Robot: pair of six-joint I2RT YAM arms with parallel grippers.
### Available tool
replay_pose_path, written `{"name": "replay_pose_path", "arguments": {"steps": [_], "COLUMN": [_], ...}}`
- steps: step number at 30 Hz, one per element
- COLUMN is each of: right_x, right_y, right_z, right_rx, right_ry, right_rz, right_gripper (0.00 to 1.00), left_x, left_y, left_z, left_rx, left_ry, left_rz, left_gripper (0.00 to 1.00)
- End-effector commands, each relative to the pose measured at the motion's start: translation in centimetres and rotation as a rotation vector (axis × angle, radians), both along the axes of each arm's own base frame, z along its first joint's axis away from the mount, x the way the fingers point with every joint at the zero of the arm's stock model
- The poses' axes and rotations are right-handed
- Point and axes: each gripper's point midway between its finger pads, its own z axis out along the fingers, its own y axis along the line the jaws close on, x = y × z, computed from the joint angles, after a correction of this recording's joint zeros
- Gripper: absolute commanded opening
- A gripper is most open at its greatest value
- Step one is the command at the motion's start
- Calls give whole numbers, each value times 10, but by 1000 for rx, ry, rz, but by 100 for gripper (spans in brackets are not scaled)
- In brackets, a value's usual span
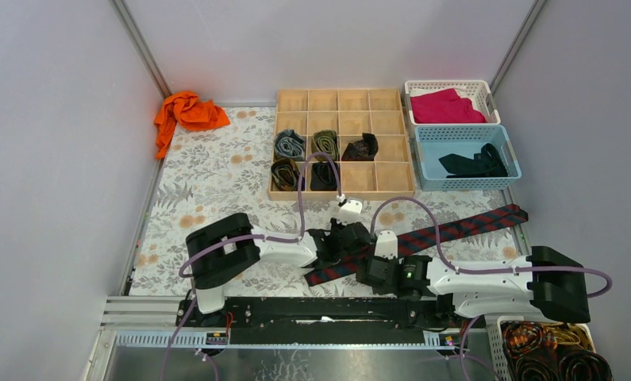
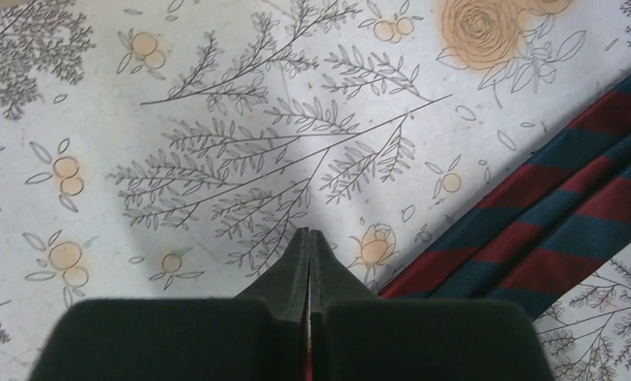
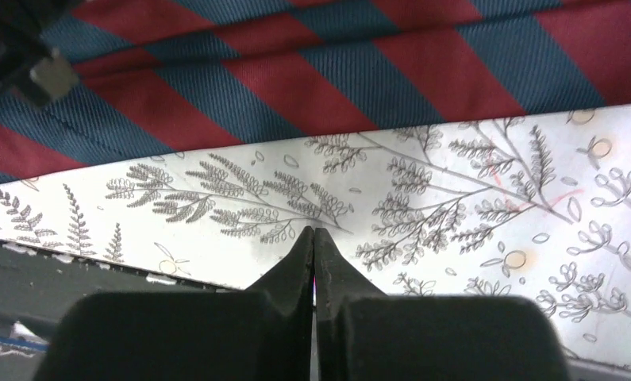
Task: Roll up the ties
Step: Roll the tie at the center of the board.
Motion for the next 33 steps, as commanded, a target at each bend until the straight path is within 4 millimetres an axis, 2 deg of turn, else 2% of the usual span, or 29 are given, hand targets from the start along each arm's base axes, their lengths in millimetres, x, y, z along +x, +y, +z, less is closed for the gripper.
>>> {"name": "replay_pose_path", "arguments": {"steps": [1, 7, 17, 33], "right_x": [-14, -6, 25, 68], "right_y": [-19, -22, 5, 12], "right_z": [-11, -22, -25, 6], "right_rx": [-56, -109, -126, -146], "right_ry": [21, -16, -161, -382], "right_rz": [-69, -112, -141, -188], "right_gripper": [0, 0, 0, 0], "left_x": [-21, -25, -64, -75], "left_y": [23, 17, 30, 36], "left_z": [-52, -55, -76, -78], "left_rx": [140, 121, 35, 30], "left_ry": [126, 158, 298, 336], "left_rz": [-85, -113, -158, -188], "left_gripper": [0, 0, 0, 0]}}
